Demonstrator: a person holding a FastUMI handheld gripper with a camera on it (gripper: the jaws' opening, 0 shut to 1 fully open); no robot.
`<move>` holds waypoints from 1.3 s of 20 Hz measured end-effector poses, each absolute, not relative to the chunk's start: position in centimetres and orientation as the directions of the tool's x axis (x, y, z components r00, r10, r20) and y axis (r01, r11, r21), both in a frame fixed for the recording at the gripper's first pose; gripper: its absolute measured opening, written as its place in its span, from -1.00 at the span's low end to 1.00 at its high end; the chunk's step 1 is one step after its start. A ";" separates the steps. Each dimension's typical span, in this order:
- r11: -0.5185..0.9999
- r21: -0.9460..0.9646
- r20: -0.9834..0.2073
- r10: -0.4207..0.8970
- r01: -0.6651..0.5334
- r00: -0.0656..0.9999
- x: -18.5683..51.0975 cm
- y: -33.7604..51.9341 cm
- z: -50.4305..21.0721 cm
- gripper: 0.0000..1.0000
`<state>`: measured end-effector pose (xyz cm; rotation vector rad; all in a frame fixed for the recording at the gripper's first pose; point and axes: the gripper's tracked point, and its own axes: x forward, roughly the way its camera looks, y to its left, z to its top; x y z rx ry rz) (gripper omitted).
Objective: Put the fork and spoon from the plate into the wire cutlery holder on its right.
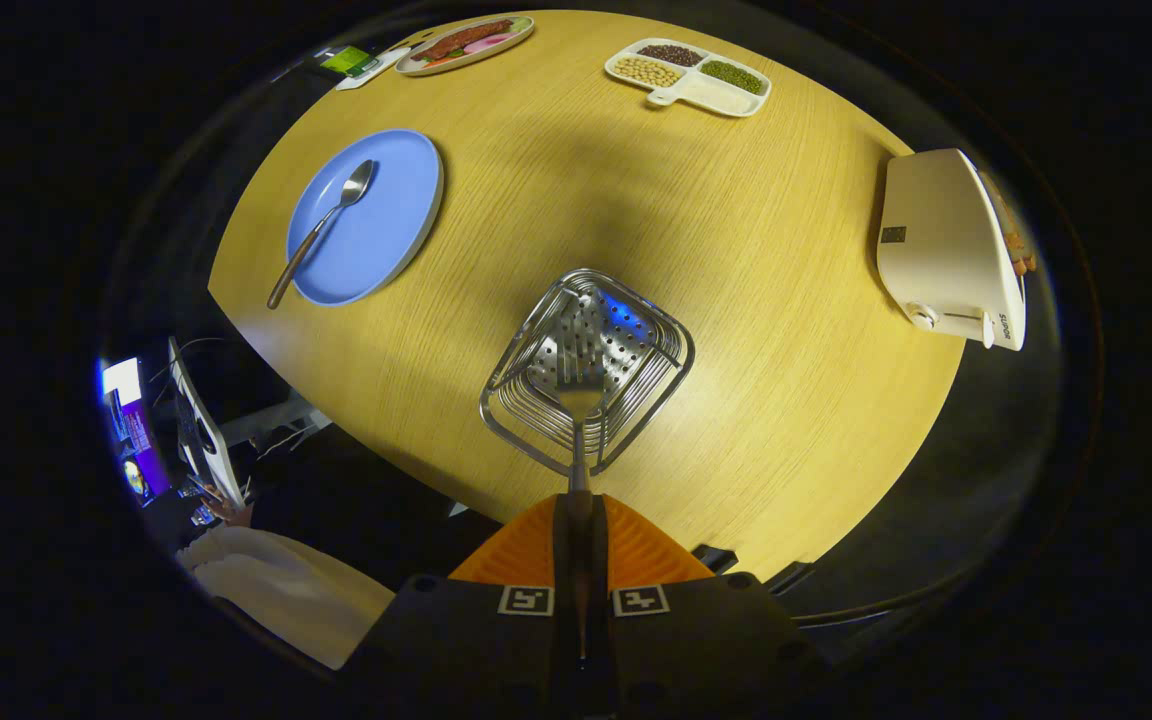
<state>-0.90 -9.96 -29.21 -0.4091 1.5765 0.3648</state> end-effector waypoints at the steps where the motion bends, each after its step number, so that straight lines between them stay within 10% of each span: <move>1: 0.881 -0.017 -0.998 -0.041 -0.472 -0.041 -0.8 -10.0 -29.3 -0.86; 9: 0.905 -0.008 -0.998 -0.034 -0.425 -0.053 0.6 -9.5 -29.9 -0.73; 20: 0.922 0.104 -0.973 0.172 -0.373 0.155 1.4 -5.3 -25.5 1.00; 26: 0.932 0.171 -0.886 0.287 -0.321 0.363 1.5 -0.3 -21.7 0.99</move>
